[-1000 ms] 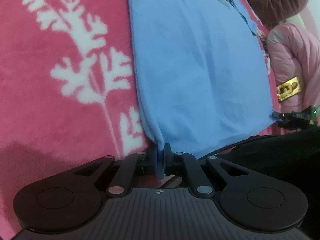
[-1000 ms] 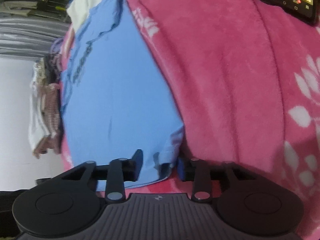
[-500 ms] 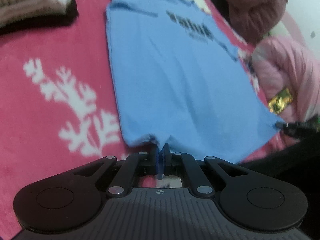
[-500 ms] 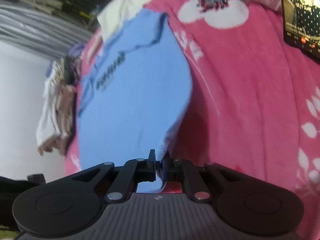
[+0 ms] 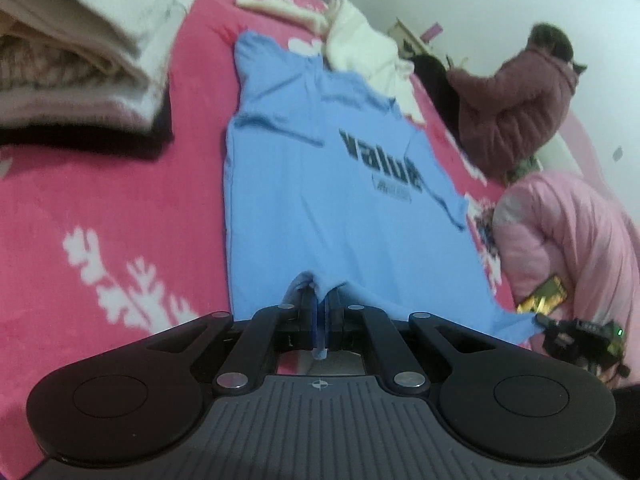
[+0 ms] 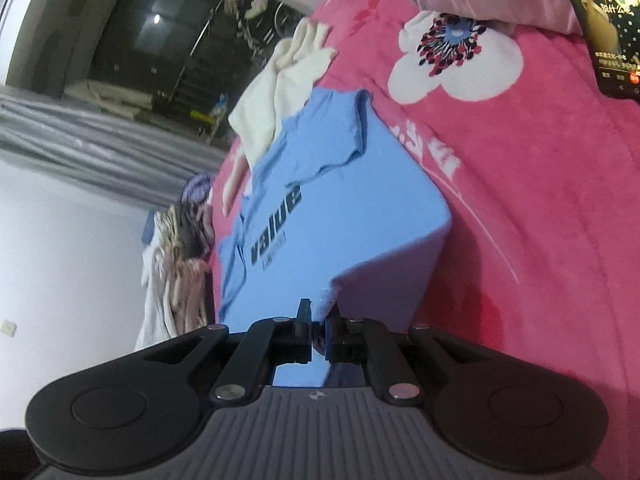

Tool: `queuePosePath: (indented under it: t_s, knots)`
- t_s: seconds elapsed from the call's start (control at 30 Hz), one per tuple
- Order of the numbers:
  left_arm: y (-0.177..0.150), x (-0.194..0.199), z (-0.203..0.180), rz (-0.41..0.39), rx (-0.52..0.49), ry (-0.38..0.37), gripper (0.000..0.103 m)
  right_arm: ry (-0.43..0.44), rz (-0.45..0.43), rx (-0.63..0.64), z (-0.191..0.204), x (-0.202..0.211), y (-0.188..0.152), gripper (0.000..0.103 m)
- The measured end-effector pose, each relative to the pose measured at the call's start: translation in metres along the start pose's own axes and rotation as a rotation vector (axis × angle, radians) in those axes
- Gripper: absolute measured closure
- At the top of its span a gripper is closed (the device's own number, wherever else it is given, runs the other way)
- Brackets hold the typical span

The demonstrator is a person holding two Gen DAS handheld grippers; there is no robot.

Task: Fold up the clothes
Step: 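Lift the blue shirt by its hem with both tools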

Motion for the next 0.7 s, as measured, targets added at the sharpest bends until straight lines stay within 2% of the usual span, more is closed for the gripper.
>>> queuePosePath:
  t_s: [0.23,0.37,0.57,0.7]
  knots:
    - [0.023,-0.004,0.002,-0.098,0.028,-0.013,0.102,0.035,-0.048,-0.008,0.015,-0.003,0.02,0.097]
    - [0.044,-0.016,0.005,-0.155,0.053,-0.05,0.102,0.059,-0.082,0.002,0.031,-0.012,0.042,0.097]
    - [0.081,-0.042,-0.001,-0.188,0.009,-0.078,0.102,0.068,-0.083,0.034,0.054,-0.045,0.077,0.097]
    - [0.107,-0.055,-0.003,-0.215,-0.025,-0.06,0.102,0.086,-0.096,0.047,0.065,-0.065,0.105,0.097]
Point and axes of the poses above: each gripper's, at about its wrist camera, not at the fingertips, and x roughly against the way its jaws point, z to its left, y to its top, the point moved 3 cm from there along -x, roughly the way its jaws point, and after that the axes turned 15 degrees about -y, right-handed, at the moved point
